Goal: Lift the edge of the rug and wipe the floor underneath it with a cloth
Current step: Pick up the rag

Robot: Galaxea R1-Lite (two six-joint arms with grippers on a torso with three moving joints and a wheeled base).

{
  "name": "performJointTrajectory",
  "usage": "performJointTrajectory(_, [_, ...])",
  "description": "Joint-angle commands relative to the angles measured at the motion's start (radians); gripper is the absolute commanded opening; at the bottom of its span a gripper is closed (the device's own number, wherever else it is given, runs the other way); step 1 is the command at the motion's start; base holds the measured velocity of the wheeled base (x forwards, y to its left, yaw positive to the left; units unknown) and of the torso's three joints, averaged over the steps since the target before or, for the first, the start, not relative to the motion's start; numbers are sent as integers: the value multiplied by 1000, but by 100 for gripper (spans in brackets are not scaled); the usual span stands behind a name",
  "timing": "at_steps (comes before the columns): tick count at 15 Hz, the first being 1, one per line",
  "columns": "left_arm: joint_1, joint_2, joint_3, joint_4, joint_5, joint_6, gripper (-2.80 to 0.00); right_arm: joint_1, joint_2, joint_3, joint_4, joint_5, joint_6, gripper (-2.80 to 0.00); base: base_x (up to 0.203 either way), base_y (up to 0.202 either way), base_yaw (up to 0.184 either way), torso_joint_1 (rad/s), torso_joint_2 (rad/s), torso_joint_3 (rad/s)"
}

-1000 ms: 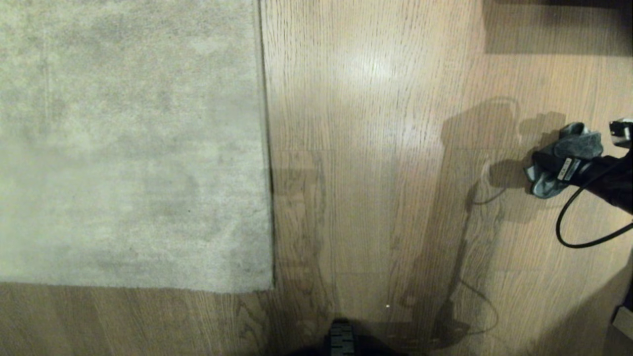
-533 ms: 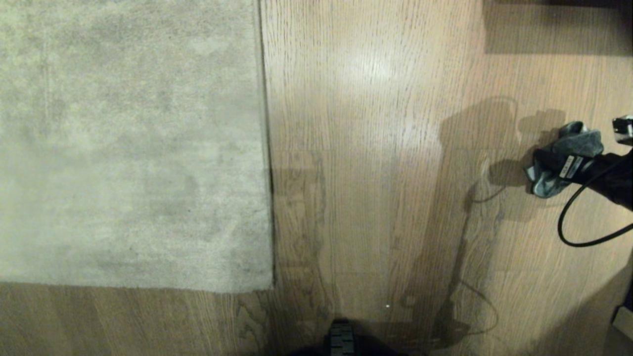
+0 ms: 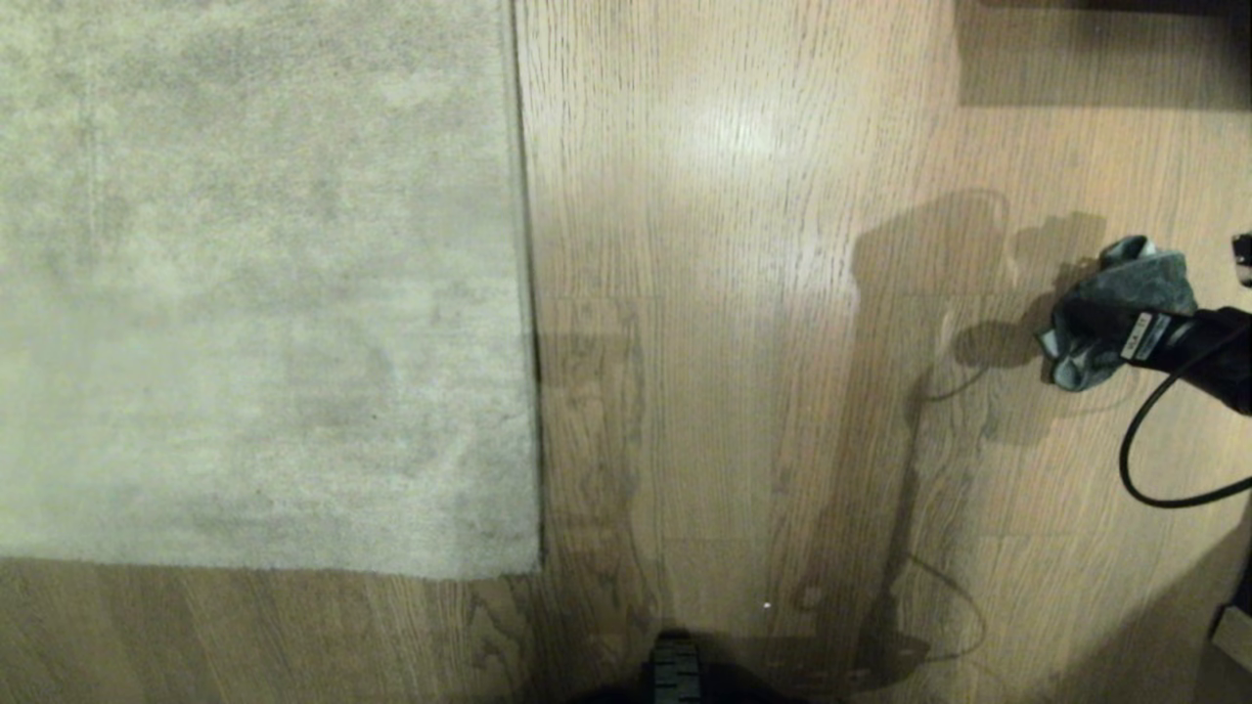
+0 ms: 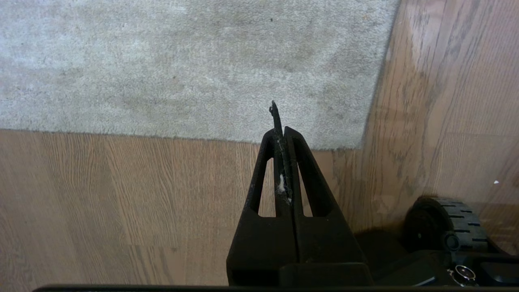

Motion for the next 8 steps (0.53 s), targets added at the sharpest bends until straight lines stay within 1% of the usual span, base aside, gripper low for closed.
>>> performJointTrajectory(1, [0, 1, 0, 0, 1, -1, -280, -2, -29, 7, -10, 2, 1, 0, 0, 0, 0, 0, 0, 0])
performJointTrajectory(5, [0, 1, 0, 0, 1, -1, -280, 0, -9, 0, -19, 0, -4, 0, 0, 0, 0, 0, 0, 0])
performJointTrajectory(8, [0, 1, 0, 0, 1, -1, -280, -2, 12, 0, -21, 0, -31, 0, 0, 0, 0, 0, 0, 0])
